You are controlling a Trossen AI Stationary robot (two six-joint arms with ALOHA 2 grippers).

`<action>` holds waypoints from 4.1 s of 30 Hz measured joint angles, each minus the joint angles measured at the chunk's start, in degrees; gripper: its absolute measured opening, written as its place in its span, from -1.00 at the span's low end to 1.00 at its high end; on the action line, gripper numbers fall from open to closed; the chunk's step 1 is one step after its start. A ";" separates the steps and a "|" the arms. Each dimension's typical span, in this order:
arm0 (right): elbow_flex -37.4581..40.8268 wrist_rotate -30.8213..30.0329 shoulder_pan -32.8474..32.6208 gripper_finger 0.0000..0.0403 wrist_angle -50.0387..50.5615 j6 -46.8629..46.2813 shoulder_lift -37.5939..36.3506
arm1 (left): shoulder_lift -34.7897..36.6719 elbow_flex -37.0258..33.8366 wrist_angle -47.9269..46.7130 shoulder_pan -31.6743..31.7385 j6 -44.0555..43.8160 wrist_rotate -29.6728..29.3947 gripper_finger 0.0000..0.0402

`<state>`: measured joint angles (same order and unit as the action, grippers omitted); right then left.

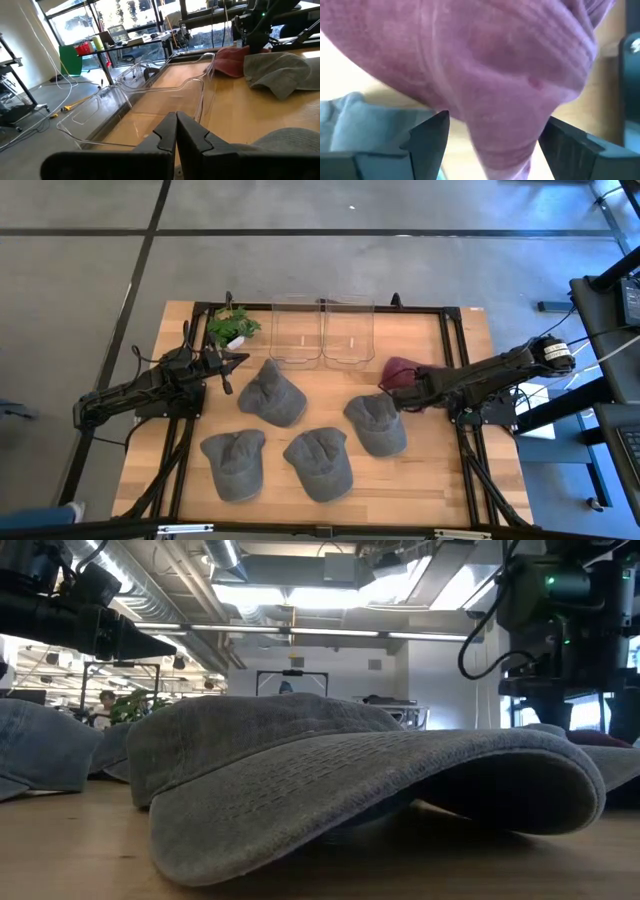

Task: Pick & Place hat
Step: Put the red cap into the left transparent bin

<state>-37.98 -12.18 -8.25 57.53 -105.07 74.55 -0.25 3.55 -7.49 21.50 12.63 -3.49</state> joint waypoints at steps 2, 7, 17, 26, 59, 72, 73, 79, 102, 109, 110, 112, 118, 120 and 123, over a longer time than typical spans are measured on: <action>0.04 0.39 0.62 0.39 0.46 1.65 0.04 | 0.00 0.00 0.00 0.00 0.01 0.26 -0.97; 0.04 -1.81 1.40 0.04 0.36 5.12 0.34 | 0.00 0.00 0.00 0.00 -3.76 1.73 -0.98; -0.93 -2.40 1.36 -0.86 1.84 11.71 0.41 | 0.00 0.00 0.54 0.00 -22.38 1.88 -0.97; -16.33 -13.93 -0.12 -0.93 19.31 25.06 0.41 | 0.01 0.00 9.44 0.00 -37.43 1.66 -0.96; -40.57 -40.44 -1.29 -0.92 -32.93 180.21 13.94 | -29.94 16.87 36.97 -0.02 -42.16 9.98 -0.70; -40.57 -38.74 -2.46 -0.92 -46.86 202.35 14.99 | -55.96 43.25 26.58 0.03 -42.64 25.88 -0.12; -40.58 -38.66 -2.65 -0.92 -47.82 204.02 14.96 | -56.77 44.31 26.56 0.02 -43.02 25.95 -0.11; -40.59 -38.75 -3.17 -0.92 -48.38 209.50 14.94 | -59.20 48.03 26.07 0.22 -44.58 25.66 -0.09; -40.57 -37.02 -3.45 -0.92 -54.05 215.08 14.94 | -62.76 49.57 13.62 1.16 -56.00 32.39 -0.09; -40.57 -36.74 -3.44 -0.91 -54.28 214.13 14.94 | -62.77 49.57 13.64 0.24 -57.01 32.29 -0.26; -40.57 -36.74 -3.45 -0.91 -54.29 213.72 14.94 | -62.77 49.57 13.68 0.24 -57.01 32.29 -0.31; -40.57 -36.74 -3.45 -0.91 -54.26 213.62 14.94 | -62.75 49.57 13.66 0.24 -57.01 32.29 -0.43; -40.57 -36.74 -3.45 -0.89 -54.29 212.94 14.94 | -62.75 49.56 14.15 0.72 -56.89 32.19 -0.85; -40.57 -36.76 -3.43 -0.89 -54.33 211.30 14.94 | -62.76 49.56 15.34 0.93 -56.26 32.21 -0.95; -40.57 -36.74 -3.41 -0.88 -54.14 209.10 14.94 | -62.79 49.55 17.53 1.26 -55.52 32.51 -0.95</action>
<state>-78.54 -48.93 -11.66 3.39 104.04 89.49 -63.05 53.10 10.05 22.76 -42.89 29.02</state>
